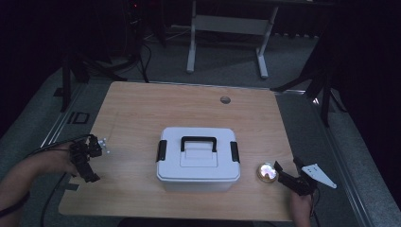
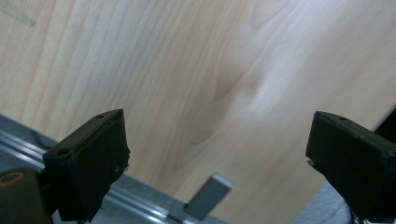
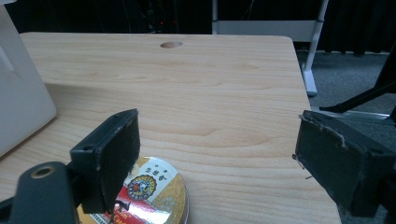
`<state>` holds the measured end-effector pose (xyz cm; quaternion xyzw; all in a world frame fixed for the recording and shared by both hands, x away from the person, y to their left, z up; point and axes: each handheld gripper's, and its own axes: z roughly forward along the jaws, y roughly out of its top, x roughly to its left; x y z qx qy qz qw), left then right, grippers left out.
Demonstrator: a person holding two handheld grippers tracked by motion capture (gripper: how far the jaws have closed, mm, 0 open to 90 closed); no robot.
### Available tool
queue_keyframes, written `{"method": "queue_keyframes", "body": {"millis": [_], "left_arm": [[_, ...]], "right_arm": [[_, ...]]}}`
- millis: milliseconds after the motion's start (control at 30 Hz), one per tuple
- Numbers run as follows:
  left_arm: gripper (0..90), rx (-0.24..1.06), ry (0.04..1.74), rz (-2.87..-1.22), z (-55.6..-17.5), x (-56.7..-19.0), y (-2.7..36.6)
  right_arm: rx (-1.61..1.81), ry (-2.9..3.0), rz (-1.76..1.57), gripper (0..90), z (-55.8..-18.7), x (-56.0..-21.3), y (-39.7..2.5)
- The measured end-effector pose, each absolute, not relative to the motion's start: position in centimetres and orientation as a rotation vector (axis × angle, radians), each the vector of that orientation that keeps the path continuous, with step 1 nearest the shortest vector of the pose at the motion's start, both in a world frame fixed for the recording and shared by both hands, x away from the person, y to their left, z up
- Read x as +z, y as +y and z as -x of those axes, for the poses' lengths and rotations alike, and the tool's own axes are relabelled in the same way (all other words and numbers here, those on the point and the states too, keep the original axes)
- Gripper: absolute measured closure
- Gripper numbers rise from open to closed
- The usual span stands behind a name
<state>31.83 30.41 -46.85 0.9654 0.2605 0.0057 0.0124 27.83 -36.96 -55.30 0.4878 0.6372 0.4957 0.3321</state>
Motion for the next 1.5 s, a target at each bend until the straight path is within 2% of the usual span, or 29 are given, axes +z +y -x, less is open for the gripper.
{"method": "queue_keyframes", "body": {"millis": [700,1133,1500], "left_arm": [[7.4,-0.037,0.802,-2.982,-32.7,-41.9,28.5],[10.7,-0.034,0.631,-3.019,-33.7,-37.8,23.7],[12.2,-0.052,0.49,-3.036,-34.3,-36.0,19.7]], "right_arm": [[1.297,1.686,-1.27,13.4,-27.9,-55.3,-36.9],[1.299,1.698,-1.276,13.5,-27.9,-55.3,-36.9],[1.298,1.71,-1.266,13.5,-28.0,-55.3,-36.9]]}}
